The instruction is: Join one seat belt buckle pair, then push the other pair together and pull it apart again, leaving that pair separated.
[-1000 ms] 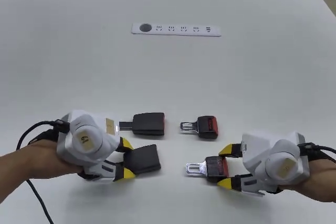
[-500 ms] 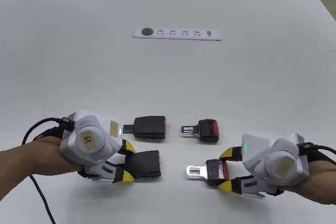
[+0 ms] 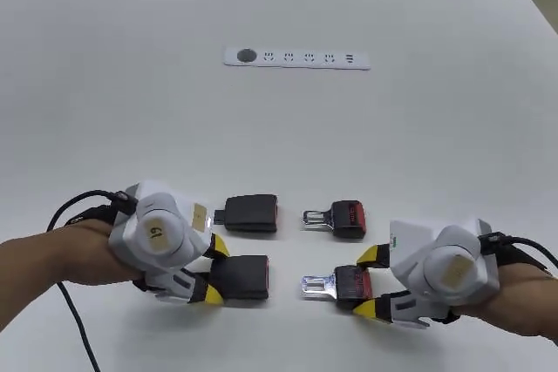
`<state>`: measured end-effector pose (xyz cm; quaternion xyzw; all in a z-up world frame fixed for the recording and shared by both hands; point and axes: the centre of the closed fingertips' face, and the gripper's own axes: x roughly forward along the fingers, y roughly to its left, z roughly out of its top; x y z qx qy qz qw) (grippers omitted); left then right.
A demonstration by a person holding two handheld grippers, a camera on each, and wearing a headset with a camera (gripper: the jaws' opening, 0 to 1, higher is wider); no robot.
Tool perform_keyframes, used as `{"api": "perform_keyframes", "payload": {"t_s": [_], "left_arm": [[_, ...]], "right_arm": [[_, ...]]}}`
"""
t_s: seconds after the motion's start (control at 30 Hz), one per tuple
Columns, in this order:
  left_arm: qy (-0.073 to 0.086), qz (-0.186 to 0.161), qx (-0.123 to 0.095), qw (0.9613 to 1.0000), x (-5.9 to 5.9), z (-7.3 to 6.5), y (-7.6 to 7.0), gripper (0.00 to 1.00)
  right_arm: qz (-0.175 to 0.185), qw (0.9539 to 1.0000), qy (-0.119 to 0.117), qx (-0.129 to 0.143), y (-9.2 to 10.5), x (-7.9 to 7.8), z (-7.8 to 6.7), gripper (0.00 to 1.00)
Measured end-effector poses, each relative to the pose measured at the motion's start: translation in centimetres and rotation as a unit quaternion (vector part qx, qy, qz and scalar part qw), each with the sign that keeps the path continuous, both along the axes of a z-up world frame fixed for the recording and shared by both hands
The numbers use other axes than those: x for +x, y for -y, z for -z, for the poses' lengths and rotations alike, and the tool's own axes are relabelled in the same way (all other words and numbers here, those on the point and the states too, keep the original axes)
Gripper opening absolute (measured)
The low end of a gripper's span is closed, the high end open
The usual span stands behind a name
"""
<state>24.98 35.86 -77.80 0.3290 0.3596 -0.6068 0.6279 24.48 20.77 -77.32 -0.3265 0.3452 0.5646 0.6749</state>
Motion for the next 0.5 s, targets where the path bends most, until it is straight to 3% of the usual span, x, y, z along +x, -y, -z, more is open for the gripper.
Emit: {"api": "perform_keyframes", "payload": {"t_s": [0.5], "left_arm": [[-0.006,0.008,0.014,0.9999,0.1,0.3,-0.1,0.32]], "right_arm": [[0.004,1.0000,-0.006,0.004,-2.1,0.1,0.0,0.29]]}}
